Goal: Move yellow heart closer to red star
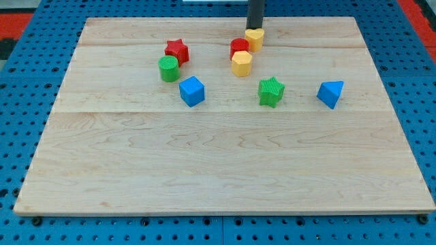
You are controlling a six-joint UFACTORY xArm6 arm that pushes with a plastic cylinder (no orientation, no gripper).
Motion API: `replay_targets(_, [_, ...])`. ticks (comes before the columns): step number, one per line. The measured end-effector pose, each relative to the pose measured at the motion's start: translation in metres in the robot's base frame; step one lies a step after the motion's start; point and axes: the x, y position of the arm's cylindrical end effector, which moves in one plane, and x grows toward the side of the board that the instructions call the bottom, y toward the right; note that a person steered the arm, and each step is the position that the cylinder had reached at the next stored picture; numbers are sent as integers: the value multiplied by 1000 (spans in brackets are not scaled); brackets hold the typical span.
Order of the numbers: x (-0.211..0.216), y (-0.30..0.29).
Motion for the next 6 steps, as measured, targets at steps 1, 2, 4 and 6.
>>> replay_targets(1, [-12,33])
replay_targets(2, [20,61])
replay_targets(4, [34,-37])
replay_targets(6, [48,-64])
